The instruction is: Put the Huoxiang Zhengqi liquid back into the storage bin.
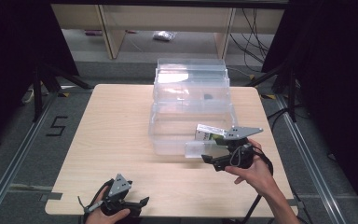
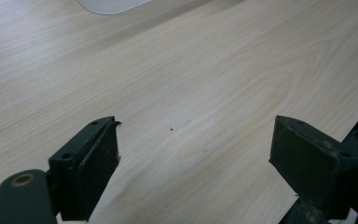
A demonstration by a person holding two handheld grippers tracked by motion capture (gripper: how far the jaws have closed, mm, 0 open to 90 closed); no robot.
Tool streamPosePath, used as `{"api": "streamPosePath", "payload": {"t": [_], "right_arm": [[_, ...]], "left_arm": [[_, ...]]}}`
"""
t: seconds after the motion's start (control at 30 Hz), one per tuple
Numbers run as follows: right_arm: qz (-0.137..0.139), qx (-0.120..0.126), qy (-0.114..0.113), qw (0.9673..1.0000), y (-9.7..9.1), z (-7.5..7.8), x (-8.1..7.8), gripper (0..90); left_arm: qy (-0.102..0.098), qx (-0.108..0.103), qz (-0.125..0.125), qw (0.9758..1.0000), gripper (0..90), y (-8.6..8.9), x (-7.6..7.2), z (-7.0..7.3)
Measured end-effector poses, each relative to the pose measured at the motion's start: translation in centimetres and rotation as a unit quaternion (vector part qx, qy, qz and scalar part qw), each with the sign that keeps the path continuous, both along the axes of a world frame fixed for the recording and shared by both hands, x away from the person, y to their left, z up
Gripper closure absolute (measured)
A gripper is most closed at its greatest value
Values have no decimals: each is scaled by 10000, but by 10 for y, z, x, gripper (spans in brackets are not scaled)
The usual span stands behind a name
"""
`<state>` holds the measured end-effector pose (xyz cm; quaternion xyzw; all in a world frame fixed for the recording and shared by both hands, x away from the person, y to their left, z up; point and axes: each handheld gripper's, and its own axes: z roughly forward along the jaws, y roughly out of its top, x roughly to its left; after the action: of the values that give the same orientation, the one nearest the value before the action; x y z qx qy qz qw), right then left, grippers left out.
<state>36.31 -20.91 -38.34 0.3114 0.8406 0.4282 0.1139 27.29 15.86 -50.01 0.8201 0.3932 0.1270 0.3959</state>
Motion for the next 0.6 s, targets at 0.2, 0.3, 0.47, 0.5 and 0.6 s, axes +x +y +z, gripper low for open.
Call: {"api": "streamPosePath", "payload": {"t": [0.2, 0.3, 0.47, 0.5, 0.6], "right_arm": [[-20, 111, 91, 9999, 1, -5, -5, 182], [31, 111, 71, 9999, 0, -9, -7, 176], [-55, 147, 233, 9996, 0, -19, -10, 172], [-55, 147, 233, 9996, 0, -19, -10, 172], [-107, 165, 226, 9996, -1, -24, -11, 170]], "left_arm": [[-2, -8, 8, 10000, 148, 0, 0, 0], [3, -22, -28, 10000, 148, 0, -1, 1], [-6, -53, 1, 10000, 148, 0, -1, 0], [-6, -53, 1, 10000, 148, 0, -1, 0], [-20, -47, -27, 10000, 148, 0, 0, 0]]}}
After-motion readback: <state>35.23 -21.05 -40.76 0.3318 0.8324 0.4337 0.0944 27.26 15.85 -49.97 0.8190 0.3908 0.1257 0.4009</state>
